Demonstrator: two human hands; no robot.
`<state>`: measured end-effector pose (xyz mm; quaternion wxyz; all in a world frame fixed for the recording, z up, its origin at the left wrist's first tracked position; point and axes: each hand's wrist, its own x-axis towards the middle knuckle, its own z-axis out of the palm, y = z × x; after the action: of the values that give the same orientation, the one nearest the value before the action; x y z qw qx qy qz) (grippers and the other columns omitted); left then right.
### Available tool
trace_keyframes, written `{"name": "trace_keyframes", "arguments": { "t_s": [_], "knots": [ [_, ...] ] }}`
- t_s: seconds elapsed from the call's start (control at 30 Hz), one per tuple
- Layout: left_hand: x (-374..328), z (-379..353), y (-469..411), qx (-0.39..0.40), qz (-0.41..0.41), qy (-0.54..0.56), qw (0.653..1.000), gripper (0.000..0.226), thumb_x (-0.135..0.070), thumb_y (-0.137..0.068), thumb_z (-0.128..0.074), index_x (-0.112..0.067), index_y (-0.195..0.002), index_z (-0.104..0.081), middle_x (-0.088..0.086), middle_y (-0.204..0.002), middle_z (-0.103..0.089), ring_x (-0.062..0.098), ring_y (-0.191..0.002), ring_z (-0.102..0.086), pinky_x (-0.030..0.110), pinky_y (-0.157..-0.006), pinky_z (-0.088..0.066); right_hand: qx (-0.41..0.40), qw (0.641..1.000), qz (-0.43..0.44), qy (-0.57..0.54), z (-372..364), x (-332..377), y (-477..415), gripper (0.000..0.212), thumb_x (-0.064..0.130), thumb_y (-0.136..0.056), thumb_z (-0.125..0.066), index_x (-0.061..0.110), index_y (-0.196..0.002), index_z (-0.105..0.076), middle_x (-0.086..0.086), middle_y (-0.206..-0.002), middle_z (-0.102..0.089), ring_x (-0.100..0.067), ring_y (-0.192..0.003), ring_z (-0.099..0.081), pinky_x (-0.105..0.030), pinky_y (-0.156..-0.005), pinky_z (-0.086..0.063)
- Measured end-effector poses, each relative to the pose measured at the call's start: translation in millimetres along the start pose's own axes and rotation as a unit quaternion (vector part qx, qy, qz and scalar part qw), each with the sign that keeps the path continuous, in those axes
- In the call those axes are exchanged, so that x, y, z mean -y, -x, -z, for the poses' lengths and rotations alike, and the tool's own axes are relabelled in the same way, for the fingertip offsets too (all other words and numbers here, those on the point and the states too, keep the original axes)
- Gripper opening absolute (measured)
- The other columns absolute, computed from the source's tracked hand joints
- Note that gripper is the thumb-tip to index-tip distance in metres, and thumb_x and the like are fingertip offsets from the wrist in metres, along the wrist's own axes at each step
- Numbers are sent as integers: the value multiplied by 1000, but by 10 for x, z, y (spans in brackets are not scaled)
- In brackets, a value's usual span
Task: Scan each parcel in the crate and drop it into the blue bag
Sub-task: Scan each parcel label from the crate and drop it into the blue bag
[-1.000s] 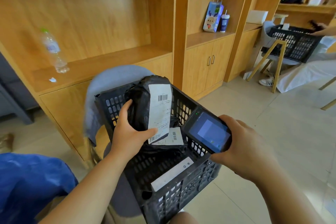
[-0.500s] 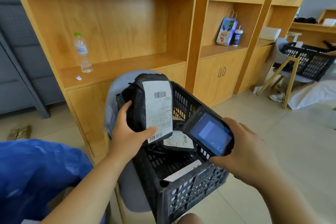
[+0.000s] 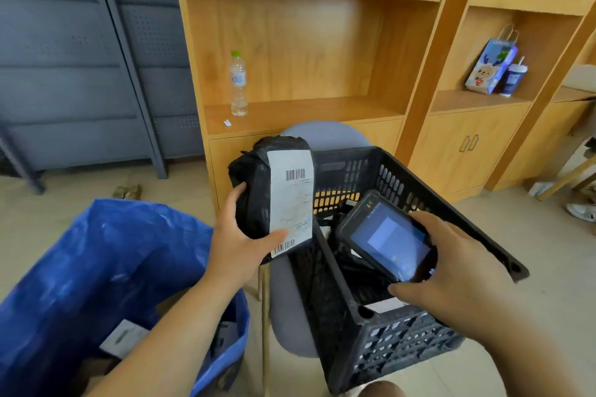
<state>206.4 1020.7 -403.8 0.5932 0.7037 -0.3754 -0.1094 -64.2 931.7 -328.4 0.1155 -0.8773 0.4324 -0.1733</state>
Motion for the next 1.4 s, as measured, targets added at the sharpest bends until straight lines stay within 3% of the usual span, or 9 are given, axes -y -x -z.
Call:
{"name": "trace_keyframes", "arguments": {
  "t_s": [0.13,0.4,0.6,0.67,0.77,0.93,1.17,1.3,1.4],
  "knots": [
    [67,206,54,-22,11,-7,1000,94,-25,-60,-87,-38,-137,-34,-16,-132,-46,8,-123,-44,43,-97,-49,0,1000,25,4,-72,177,-35,95,51,-48,-80,38,-130,-33,20,-94,-41,-7,-77,-45,-13,-53,-29],
    [572,859,365,-74,90,-101,988,78,-31,-63,-85,-37,-127,-41,-13,-126,-46,8,-116,-45,35,-96,-44,47,995,83,-12,-404,610,-122,95,51,-48,-80,37,-130,-34,17,-103,-47,-11,-87,-48,-29,-64,-44],
    [1050,1250,558,-52,257,-295,919,68,-48,-80,-69,-21,-138,-44,10,-148,-30,36,-131,-31,49,-107,-34,80,992,96,-13,-591,800,-144,95,51,-48,-80,39,-130,-31,20,-98,-41,-7,-86,-44,-27,-62,-40],
    [1164,1294,602,-8,271,-323,907,53,-50,-82,-67,-21,-125,-57,10,-136,-46,33,-119,-45,44,-101,-41,86,992,94,-9,-611,801,-137,95,52,-48,-79,39,-129,-31,20,-97,-41,-7,-84,-44,-23,-58,-36],
    [1195,1218,636,27,258,-278,925,34,-43,-83,-69,-21,-108,-64,0,-115,-60,14,-98,-56,30,-82,-46,81,993,86,0,-591,739,-129,93,53,-48,-79,39,-127,-32,19,-96,-40,-6,-82,-43,-20,-56,-33],
    [901,871,480,67,222,-229,945,17,-45,-81,-70,-33,-91,-63,-14,-93,-66,1,-90,-60,27,-79,-48,55,997,48,-6,-418,483,-119,99,51,-47,-81,35,-132,-34,16,-109,-50,-12,-89,-50,-31,-67,-47],
    [149,190,111,136,96,-202,965,8,-45,-83,-66,-38,-86,-63,-21,-87,-66,-5,-84,-60,28,-78,-48,5,1000,-31,-1,-102,-130,-142,98,52,-46,-81,38,-129,-32,18,-98,-44,-11,-83,-50,-31,-62,-46],
    [-188,-310,-78,180,2,-197,964,8,-44,-83,-68,-39,-87,-63,-21,-84,-65,-12,-79,-58,7,-61,-40,-14,997,-75,-4,-30,-536,-166,97,50,-45,-81,37,-128,-34,15,-96,-45,-11,-78,-49,-25,-57,-43],
    [-331,-757,-231,209,-44,-197,957,8,-44,-81,-68,-42,-79,-62,-22,-79,-65,-13,-78,-57,6,-57,-40,-18,993,-116,-15,-14,-819,-197,96,49,-45,-80,37,-129,-36,16,-97,-46,-12,-79,-51,-32,-63,-49]
  ]
}}
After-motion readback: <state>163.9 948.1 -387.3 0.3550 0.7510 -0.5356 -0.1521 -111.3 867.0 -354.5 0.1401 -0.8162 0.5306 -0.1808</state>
